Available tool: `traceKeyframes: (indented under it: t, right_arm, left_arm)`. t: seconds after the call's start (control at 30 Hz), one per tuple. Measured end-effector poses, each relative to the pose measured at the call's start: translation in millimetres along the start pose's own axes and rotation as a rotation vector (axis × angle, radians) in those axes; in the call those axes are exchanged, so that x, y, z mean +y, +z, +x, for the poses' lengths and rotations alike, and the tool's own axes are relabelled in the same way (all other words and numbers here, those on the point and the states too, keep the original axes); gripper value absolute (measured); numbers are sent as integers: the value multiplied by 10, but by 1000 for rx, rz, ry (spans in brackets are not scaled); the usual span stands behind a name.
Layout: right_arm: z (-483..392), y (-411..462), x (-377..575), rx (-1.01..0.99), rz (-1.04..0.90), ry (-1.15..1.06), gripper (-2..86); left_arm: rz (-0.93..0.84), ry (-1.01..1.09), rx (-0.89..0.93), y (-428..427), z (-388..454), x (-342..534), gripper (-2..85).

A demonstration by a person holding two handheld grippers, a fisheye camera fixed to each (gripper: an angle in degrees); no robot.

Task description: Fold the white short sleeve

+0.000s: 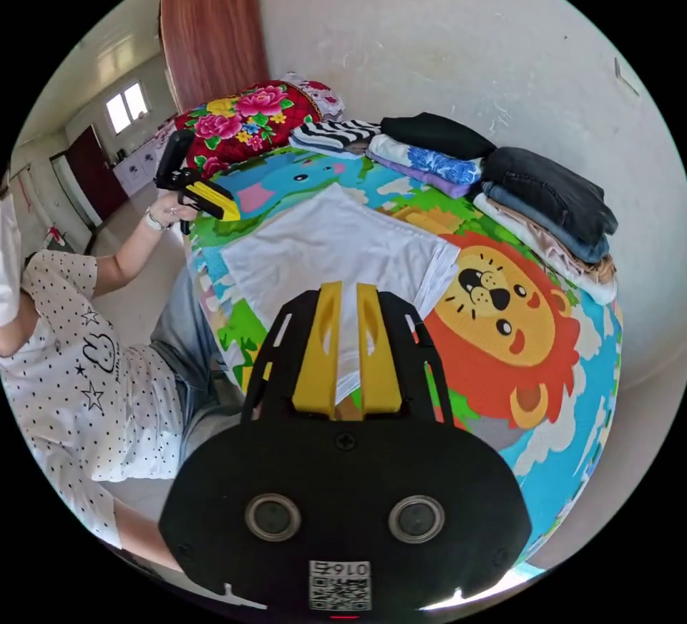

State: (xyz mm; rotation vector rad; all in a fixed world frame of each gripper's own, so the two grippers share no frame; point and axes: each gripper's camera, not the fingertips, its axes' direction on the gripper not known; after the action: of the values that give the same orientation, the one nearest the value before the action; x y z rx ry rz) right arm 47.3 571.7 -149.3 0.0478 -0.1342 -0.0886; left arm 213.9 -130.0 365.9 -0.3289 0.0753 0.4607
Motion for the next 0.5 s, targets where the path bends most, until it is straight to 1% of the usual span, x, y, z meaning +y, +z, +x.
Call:
traceKeyframes:
  t: [0.07,0.13,0.2,0.23,0.3,0.4,0.47,0.5]
  right_arm:
    - [-312,-44,218,123,28,4,9]
    - [-549,-9,348,165,3,5,2]
    - [-697,102,493,230,-100,52,-2]
    - [-710,120,539,252,-125,71,-3]
    - [-766,-25,746,223,-75,119,-4]
    - [-831,-234,961,194,-72,165,-4]
    - [-862,-337,1037,212,-96,202,-4]
    - [-920,-422,1073,256,-92,207,-4]
  left_arm:
    - [3,-25,-57,85,189,86,-10]
    - [-87,-62,-121,290,326,175,-10]
    - [-144,-99,-195,405,348,270,-10]
    - [-101,-125,-189,360,366,357,-10]
    - [-91,-120,-193,322,422,460,-10]
    - [-91,-133,-208,223,512,586,-10]
    - [-50,-163,-264,79,580,643,-10]
    - [10,-180,-297,-21,633,681,-10]
